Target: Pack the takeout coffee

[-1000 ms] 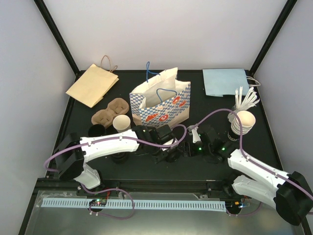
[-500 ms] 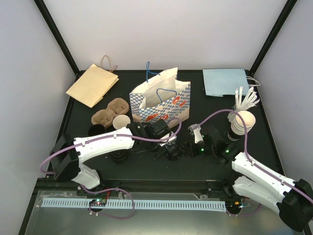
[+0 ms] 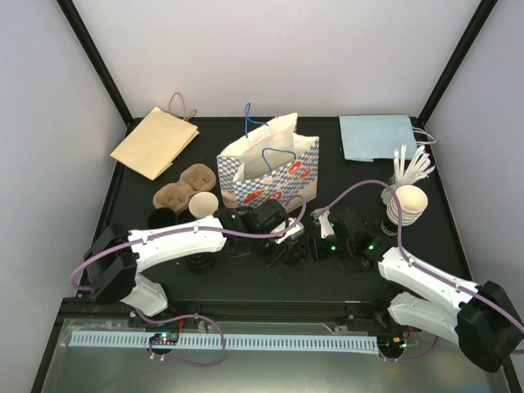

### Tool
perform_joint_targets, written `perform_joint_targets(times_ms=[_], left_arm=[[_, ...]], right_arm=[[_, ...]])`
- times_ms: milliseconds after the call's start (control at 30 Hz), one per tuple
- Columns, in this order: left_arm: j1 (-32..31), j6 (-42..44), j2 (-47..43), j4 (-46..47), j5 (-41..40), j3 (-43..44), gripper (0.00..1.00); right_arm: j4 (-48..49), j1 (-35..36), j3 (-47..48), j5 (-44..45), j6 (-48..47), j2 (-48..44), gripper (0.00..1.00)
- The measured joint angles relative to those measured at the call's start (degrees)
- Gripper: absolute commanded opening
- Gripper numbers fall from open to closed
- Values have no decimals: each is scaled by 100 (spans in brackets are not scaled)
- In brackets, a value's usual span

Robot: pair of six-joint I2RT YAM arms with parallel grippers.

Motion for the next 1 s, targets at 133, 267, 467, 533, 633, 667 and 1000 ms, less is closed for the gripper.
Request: perform_joint_targets(times_ms=[133,267,467,533,633,667,1000], left_arm=[[0,-61,105,319,42,-42,25],[0,-127,240,494,35,-107,24],[0,-197,343,520,-92,-120,21],[0,-234,343,525,-160,-120,19],[0,-286,343,540,-284,-129,19],[0,-302,343,555,-319,-144,19],[0,-385,378,621,-378,-258,23]], right_arm=[[157,0,0,-129,81,125,61],[232,0,0,-212,120,175,61],[264,-2,0,-225,120,175,61],[264,-2,0,-225,120,175,61],[267,-2,0,-232,122,175,61],[267,-2,0,-232,122,175,61],[273,0,0,-249,122,208,60]])
